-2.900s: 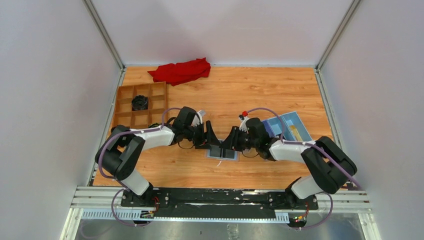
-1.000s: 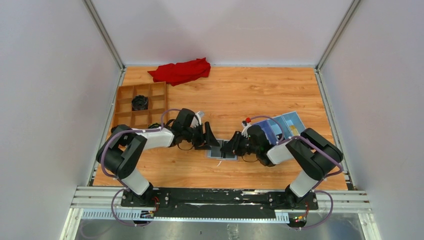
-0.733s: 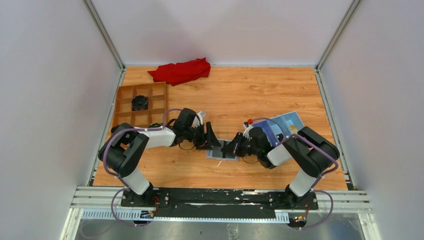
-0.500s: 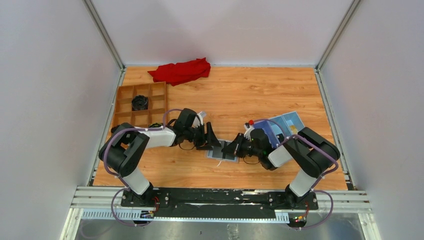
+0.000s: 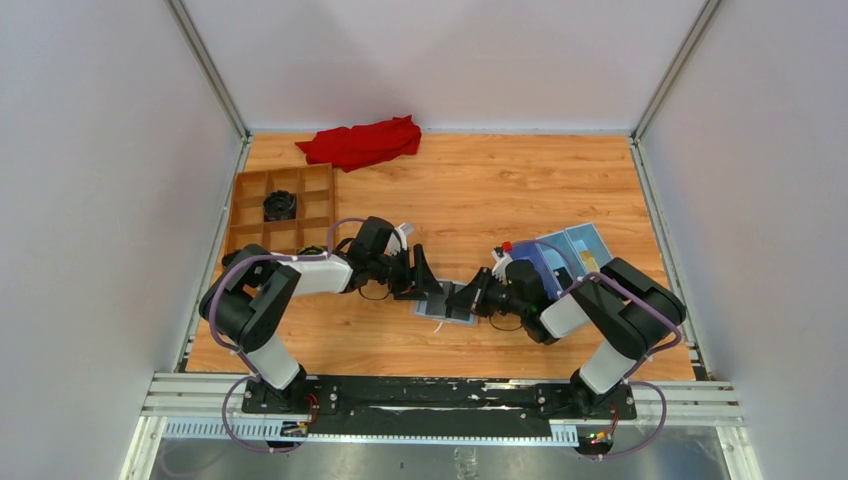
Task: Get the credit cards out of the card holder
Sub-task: Remove the credit card from the card holder.
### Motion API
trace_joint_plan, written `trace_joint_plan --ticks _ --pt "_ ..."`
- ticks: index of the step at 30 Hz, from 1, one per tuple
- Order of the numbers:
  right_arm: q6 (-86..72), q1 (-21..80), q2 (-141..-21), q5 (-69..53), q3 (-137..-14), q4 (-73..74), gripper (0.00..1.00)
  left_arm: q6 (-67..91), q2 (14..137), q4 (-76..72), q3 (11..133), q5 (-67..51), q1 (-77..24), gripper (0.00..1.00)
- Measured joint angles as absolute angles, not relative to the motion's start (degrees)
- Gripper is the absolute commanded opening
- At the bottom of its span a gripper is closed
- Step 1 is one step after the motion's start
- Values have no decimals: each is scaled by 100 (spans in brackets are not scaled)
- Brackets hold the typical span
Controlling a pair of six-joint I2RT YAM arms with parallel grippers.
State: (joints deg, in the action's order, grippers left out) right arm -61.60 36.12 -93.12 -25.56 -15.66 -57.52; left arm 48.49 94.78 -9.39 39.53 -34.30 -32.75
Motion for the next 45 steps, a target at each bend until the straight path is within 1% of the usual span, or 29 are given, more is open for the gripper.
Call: trace_joint_plan --ticks 2,3,16,21,25,28,30,35,40,45 --pt "-6195 3597 -9356 -2565 -1514 -5931 0 4849 9478 -939 3953 -3430 -3275 65" --pt "-6217 3590 -9378 -2574 -1498 -6005 0 4849 9478 -939 3953 -3428 -3275 64" --pt "-6372 3503 -9727 -2724 -1219 -7070 0 4847 9478 -937 3951 -3474 -3199 64" --pt "-6368 3426 -9706 -2742 -1079 -7214 0 4845 9478 -937 3942 -3483 -3129 64" --pt "-6366 3389 -9500 -2744 -1013 -7011 0 4845 9500 -939 3940 -3518 -3094 64" --pt "-6318 3371 -9161 -2744 -1011 -6558 0 4842 9502 -939 3940 -3548 -3065 64" --pt "-6211 3361 -8735 -2705 -1011 -6047 0 4840 9502 -939 3931 -3557 -3022 64" --pt "-5695 3356 -7140 -2508 -1142 -4309 0 4840 9494 -980 3876 -3629 -2899 64" --pt "-5028 3345 -5819 -2329 -1673 -2700 0 4825 9478 -985 3863 -3640 -2867 64" --pt "-4407 3312 -5083 -2165 -2191 -1426 0 4823 9465 -982 3863 -3640 -2862 64"
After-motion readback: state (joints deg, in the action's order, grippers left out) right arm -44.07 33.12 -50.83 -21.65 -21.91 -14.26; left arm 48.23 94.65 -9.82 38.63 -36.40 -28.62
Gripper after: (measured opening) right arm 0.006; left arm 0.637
